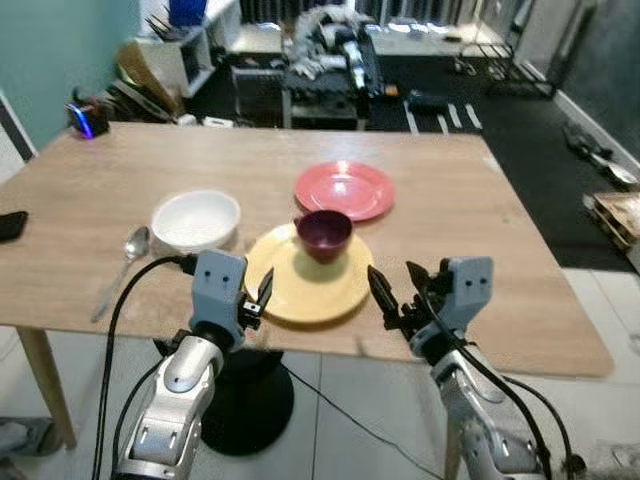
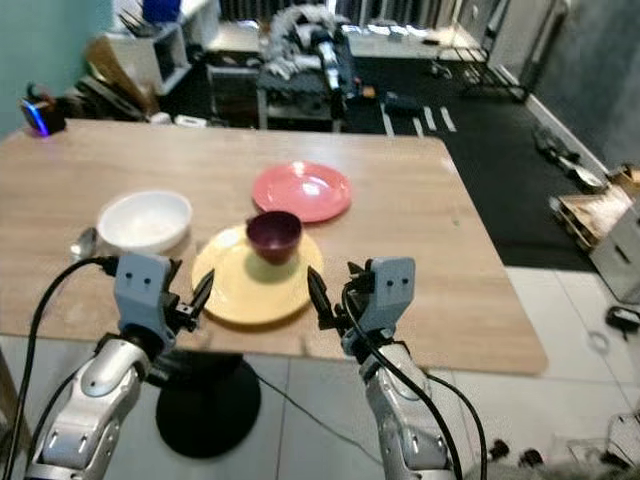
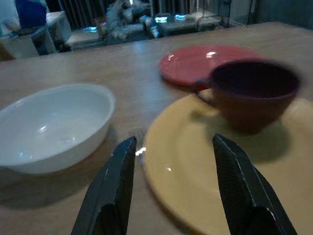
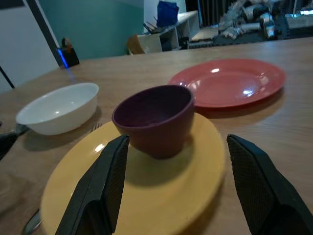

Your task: Setting the table

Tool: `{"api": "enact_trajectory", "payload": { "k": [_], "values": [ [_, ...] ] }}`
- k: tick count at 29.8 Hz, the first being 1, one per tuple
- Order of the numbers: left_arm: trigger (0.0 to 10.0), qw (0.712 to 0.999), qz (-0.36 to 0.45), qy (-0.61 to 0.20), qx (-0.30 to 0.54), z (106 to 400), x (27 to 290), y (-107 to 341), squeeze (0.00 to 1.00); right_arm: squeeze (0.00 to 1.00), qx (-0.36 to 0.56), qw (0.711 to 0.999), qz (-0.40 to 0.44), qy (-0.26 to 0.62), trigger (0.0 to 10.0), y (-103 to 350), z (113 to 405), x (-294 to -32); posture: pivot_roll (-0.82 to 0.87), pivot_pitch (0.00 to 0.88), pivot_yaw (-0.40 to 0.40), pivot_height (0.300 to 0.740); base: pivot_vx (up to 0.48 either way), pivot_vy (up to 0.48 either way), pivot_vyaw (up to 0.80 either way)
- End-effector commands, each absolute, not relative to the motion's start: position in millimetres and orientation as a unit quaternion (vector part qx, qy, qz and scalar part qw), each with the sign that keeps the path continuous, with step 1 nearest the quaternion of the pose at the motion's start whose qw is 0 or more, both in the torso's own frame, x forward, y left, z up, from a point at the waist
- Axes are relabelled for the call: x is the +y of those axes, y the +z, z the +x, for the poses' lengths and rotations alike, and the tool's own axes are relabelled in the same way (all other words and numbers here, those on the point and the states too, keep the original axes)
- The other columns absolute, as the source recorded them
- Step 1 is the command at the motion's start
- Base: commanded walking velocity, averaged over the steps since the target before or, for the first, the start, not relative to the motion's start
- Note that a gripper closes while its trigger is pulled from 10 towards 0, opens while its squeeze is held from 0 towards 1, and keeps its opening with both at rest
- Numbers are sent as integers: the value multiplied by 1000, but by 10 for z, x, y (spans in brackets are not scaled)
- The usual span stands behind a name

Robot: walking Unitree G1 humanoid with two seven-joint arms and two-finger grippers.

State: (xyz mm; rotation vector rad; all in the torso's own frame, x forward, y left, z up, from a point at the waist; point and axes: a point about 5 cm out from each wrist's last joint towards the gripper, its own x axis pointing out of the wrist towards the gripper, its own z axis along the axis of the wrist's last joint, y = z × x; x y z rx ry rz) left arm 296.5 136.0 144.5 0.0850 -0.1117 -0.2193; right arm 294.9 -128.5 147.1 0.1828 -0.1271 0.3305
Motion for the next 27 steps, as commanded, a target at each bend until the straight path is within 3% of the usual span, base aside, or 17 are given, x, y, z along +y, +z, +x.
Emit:
{"api": "enact_trajectory", "payload": {
  "k": [1,4,14,22,27],
  "values": [
    [10000,992,46,-107,-47,2953,1372,1420,0,0,-57,982,81,159,10000,1440,2953,-1290,-15,0,93,740,398,0,0],
    [10000,992,46,-109,-41,2951,1371,1413,0,0,-55,985,74,145,10000,1437,2972,-1321,-15,0,93,740,368,0,0],
    [10000,987,49,-146,-34,2896,1365,1454,0,0,-51,996,26,67,10000,1418,3034,-1570,-13,0,92,740,0,0,0],
    [10000,987,62,-147,-24,2881,1381,1433,0,0,-47,995,47,73,10000,1422,3023,-1640,-15,0,91,740,0,0,0],
    [10000,985,70,-159,9,2898,1389,1396,0,0,-31,998,10,57,10000,1379,3041,-1759,-15,0,85,740,0,0,0]
  ]
}}
